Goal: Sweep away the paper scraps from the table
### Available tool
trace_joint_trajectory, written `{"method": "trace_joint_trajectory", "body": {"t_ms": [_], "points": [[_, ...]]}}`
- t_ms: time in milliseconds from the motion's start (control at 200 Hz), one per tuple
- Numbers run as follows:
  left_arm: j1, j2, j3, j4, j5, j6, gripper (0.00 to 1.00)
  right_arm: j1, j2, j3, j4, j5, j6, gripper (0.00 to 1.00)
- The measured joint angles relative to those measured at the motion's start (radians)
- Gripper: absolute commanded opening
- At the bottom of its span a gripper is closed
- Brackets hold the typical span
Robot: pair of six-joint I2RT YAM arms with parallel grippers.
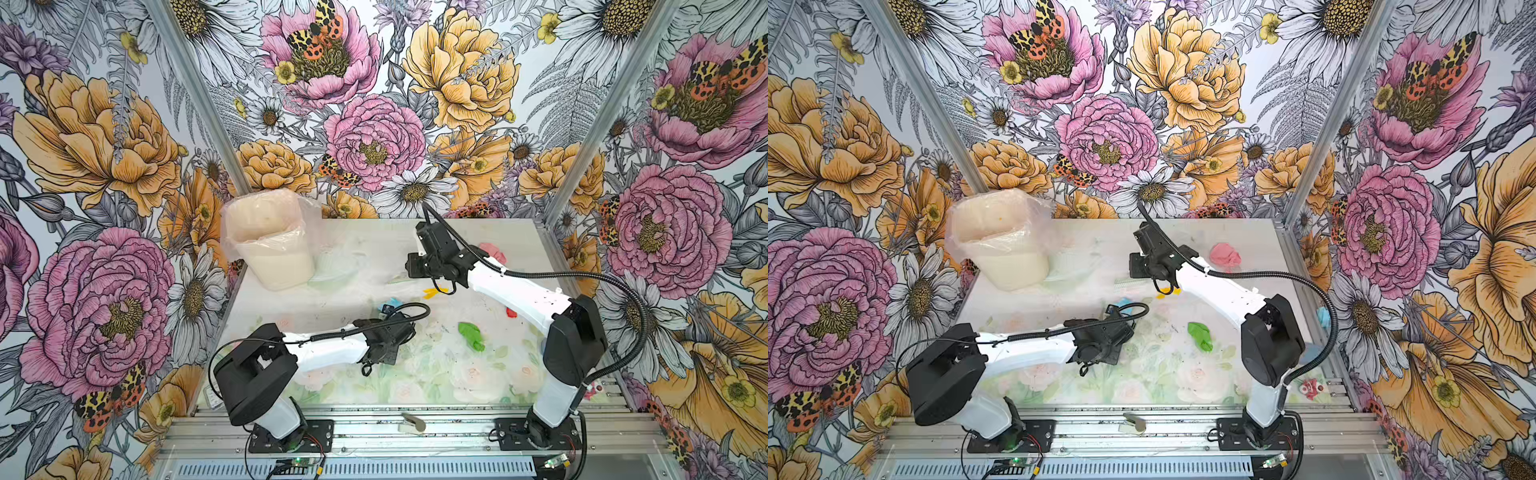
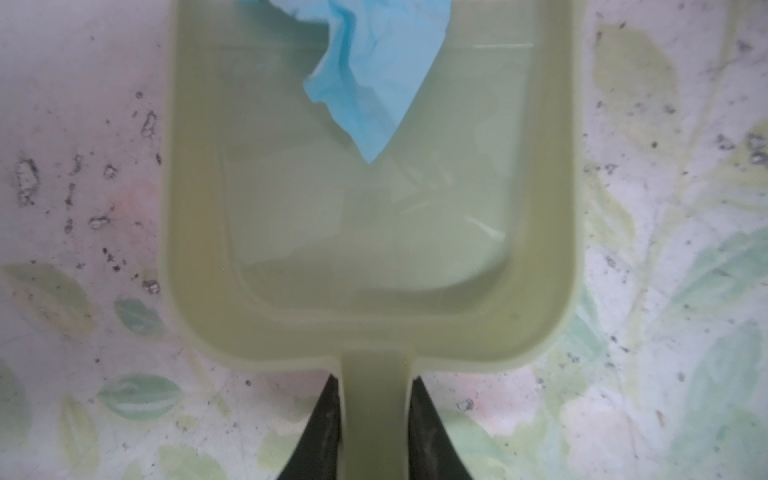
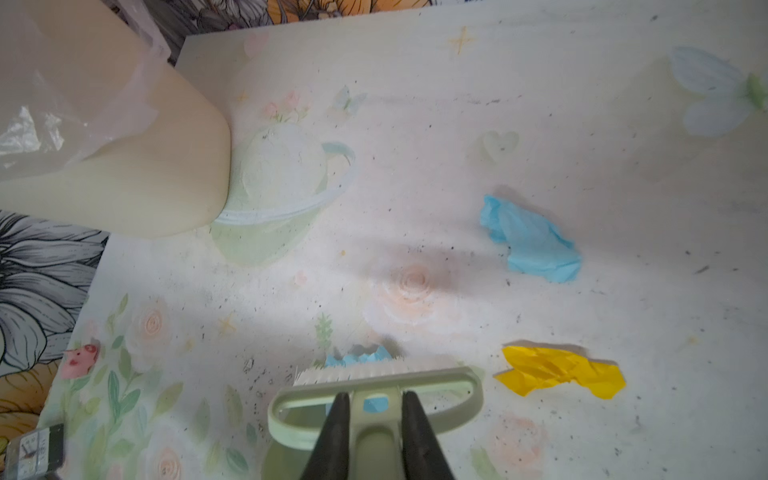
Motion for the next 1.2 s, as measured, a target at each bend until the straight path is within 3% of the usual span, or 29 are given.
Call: {"method": "trace_joint_trajectory", "body": {"t_ms": [480,956,1201], "points": [[0.000,0.000,0.000,0.000,0.000,0.000,0.00,0.069,0.190,0.078,-0.012,0.043,-0.067,0.00],[-0.006,0.000,0.000,0.000,-0.009,-0.019,0.00,0.125,0.019,-0.175,-0.004,0.063,-0.074,0.00],[-0.006,0.000,0.000,0.000,-0.026,-0.020,0.00,0.125,-0.017,-0.201,-0.008,0.053,-0.074,0.00]]}}
